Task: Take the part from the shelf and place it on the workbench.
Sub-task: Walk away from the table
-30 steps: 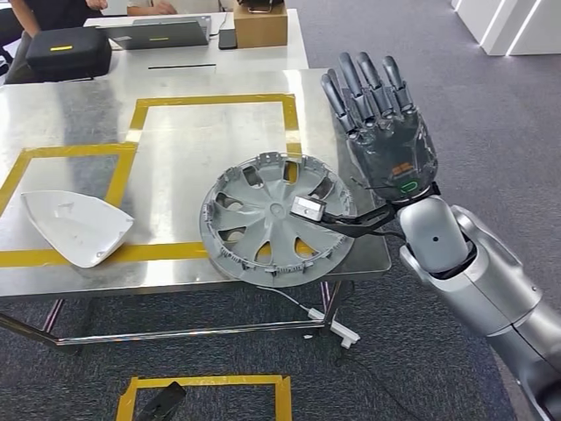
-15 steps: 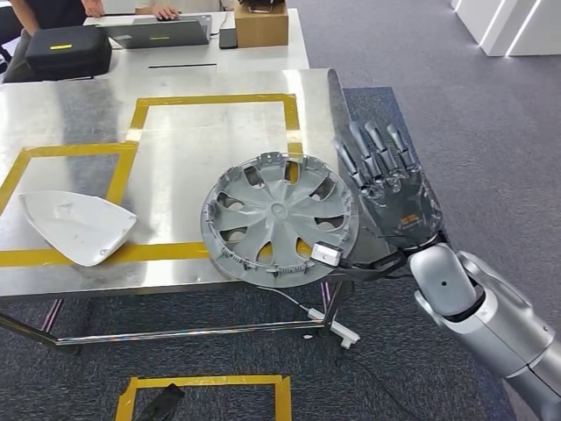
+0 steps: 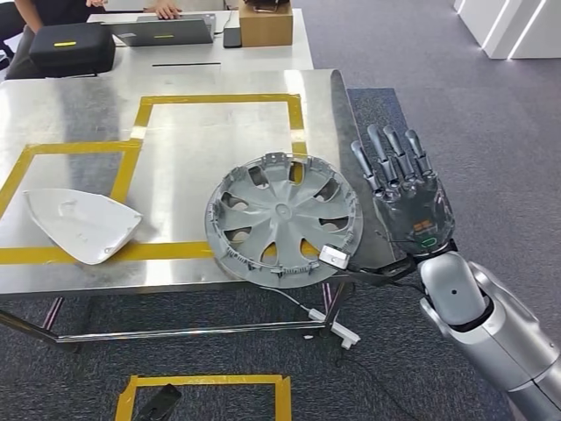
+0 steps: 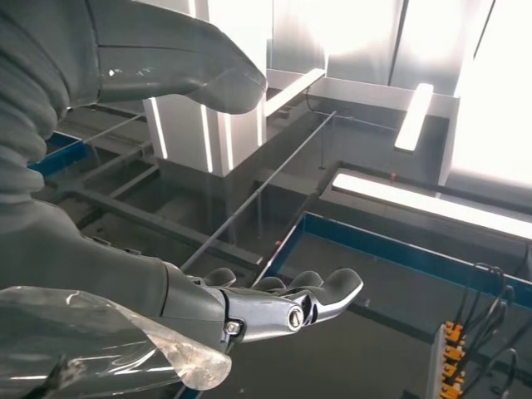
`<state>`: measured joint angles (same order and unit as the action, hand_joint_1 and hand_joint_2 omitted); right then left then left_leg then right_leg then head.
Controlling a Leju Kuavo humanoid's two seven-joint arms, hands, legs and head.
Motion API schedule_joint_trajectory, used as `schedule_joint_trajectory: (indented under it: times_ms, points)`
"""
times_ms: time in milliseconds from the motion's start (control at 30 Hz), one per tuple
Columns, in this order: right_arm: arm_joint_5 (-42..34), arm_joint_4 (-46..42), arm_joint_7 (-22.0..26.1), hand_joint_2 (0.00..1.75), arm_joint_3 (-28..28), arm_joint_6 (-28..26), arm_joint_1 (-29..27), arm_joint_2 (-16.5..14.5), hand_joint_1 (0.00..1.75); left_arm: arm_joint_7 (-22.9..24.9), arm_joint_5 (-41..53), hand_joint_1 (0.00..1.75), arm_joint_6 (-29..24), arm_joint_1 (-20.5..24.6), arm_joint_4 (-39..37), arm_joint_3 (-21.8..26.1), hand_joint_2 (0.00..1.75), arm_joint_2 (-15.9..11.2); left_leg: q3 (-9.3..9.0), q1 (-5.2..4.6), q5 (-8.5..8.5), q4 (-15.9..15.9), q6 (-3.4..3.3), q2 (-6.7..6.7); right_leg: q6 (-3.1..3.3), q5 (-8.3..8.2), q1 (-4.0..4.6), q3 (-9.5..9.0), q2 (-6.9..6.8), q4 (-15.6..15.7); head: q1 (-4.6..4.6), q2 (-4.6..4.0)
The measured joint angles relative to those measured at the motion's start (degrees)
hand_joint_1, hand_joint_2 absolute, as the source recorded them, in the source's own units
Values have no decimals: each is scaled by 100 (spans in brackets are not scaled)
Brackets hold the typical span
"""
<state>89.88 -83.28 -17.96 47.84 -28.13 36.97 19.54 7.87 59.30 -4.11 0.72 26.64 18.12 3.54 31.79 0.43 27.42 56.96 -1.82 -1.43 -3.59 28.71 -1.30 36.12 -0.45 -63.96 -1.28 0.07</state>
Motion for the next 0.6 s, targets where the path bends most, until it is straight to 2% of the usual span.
schedule_joint_trajectory:
  times_ms: [33,67,200,267,333,367,400,433,500,533,567,600]
  points:
    - [0,-7,0,175,-9,0,0,0,0,1,0,0,0,0,5,1,0,4,1,-4,17,16,37,0,11,-106,6,-175,-9,324,1,1]
    - [0,-14,1,175,-16,1,-2,0,0,1,0,0,-1,-2,11,1,0,4,5,-11,28,38,71,0,32,-131,12,-289,-16,526,-1,1]
    - [0,-33,2,175,-30,2,-11,0,0,2,-1,0,-3,-7,26,2,0,3,36,-13,103,131,181,11,208,-65,12,-331,22,613,5,0]
    - [3,-47,2,175,-49,2,-8,0,0,2,-1,0,-3,-8,33,1,0,5,219,0,375,562,237,45,288,-65,0,-345,28,627,14,0]
    - [9,-52,4,175,-57,2,-16,0,0,2,-1,0,-4,-14,33,-1,0,11,587,3,726,1357,262,63,330,-54,11,-351,41,625,24,0]
    - [10,-53,5,175,-56,3,-23,0,0,3,-1,0,-4,-20,33,-1,0,12,740,3,800,1659,265,65,336,-53,16,-356,50,621,26,0]
    - [11,-53,7,175,-56,4,-28,0,0,4,-1,0,-4,-26,33,-1,0,12,814,3,757,1777,259,67,340,-52,20,-362,61,614,28,0]
    - [11,-54,15,175,-58,14,-31,0,0,7,-2,0,-4,-32,34,-1,0,12,785,2,597,1664,244,70,340,-50,22,-371,74,606,32,0]
    - [11,-63,46,175,-76,49,-39,0,0,13,-3,0,-4,-39,37,-1,0,9,519,-2,142,977,183,99,326,-35,24,-387,98,588,40,0]
    - [11,-71,71,175,-95,73,-51,-1,0,19,-4,0,-4,-42,41,-1,0,7,378,-10,-17,636,153,123,309,-27,31,-383,111,582,41,0]
    - [11,-79,97,175,-121,89,-78,-1,0,26,-6,0,-4,-45,47,-1,0,5,283,-19,-101,402,132,146,284,-28,36,-375,119,580,43,0]
    - [11,-86,120,175,-153,100,-116,-2,0,34,-8,0,-6,-50,54,-1,0,4,238,-30,-112,289,117,163,258,-36,38,-364,125,583,42,0]
